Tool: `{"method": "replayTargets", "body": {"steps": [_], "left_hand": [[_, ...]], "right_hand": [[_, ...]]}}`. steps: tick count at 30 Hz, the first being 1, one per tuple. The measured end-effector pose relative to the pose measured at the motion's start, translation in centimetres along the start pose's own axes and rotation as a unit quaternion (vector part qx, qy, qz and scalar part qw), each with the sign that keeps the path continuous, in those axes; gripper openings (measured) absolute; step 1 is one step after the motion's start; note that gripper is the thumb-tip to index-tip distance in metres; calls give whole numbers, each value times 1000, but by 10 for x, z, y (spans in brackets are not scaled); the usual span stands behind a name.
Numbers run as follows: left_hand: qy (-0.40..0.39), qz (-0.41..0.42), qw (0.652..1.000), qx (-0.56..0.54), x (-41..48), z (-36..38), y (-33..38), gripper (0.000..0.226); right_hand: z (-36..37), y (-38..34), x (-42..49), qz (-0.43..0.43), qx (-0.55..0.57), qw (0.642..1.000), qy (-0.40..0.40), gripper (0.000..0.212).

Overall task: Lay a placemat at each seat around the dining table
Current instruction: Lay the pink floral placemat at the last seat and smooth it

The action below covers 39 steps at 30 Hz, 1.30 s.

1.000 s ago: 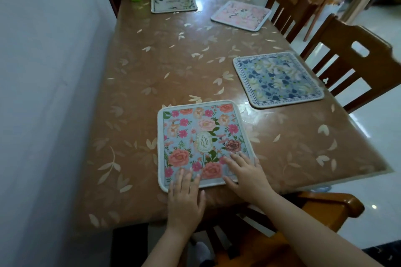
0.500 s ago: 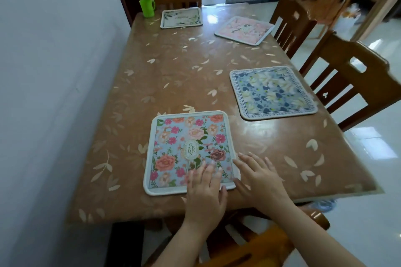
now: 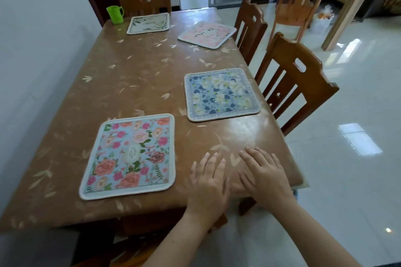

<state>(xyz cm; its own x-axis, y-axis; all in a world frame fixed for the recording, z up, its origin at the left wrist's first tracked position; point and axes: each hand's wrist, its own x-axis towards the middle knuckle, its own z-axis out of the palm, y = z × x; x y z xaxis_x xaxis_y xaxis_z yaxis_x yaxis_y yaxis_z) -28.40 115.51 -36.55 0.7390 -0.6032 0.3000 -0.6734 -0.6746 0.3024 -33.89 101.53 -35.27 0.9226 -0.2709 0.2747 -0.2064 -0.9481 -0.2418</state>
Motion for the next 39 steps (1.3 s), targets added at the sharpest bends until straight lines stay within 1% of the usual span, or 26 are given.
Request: {"method": "replayTargets", "body": {"steps": [6, 9, 12, 16, 20, 22, 27, 31, 36, 39], "left_hand": [[-2, 5, 1000, -21, 32, 28, 70, 41], [7, 3, 999, -42, 48, 38, 102, 39], [-4, 26, 999, -46, 66, 46, 131, 44], [1, 80, 996, -42, 91, 65, 162, 38], [-15, 101, 993, -60, 120, 89, 190, 39], [-15, 104, 992, -69, 133, 97, 204, 39], [5, 124, 987, -100, 187, 127, 254, 39], [26, 114, 985, -124, 232, 142, 285, 38], [28, 114, 987, -110, 279, 162, 308, 39], [16, 94, 991, -92, 298, 173, 318, 37]], "right_hand": [[-27, 73, -15, 37, 13, 999, 13, 48], [-42, 107, -20, 85, 24, 996, 27, 46], [-54, 137, -23, 127, 30, 991, 40, 44], [-63, 172, -23, 167, 27, 984, 49, 45], [-72, 210, -13, 196, 11, 979, 51, 44], [-78, 223, -6, 193, 4, 979, 62, 43], [-92, 283, 20, 199, -12, 978, 65, 40], [-102, 327, 47, 196, -14, 979, 60, 39], [-110, 374, 80, 187, -11, 980, 63, 39], [-110, 401, 96, 178, -4, 982, 58, 39]]}}
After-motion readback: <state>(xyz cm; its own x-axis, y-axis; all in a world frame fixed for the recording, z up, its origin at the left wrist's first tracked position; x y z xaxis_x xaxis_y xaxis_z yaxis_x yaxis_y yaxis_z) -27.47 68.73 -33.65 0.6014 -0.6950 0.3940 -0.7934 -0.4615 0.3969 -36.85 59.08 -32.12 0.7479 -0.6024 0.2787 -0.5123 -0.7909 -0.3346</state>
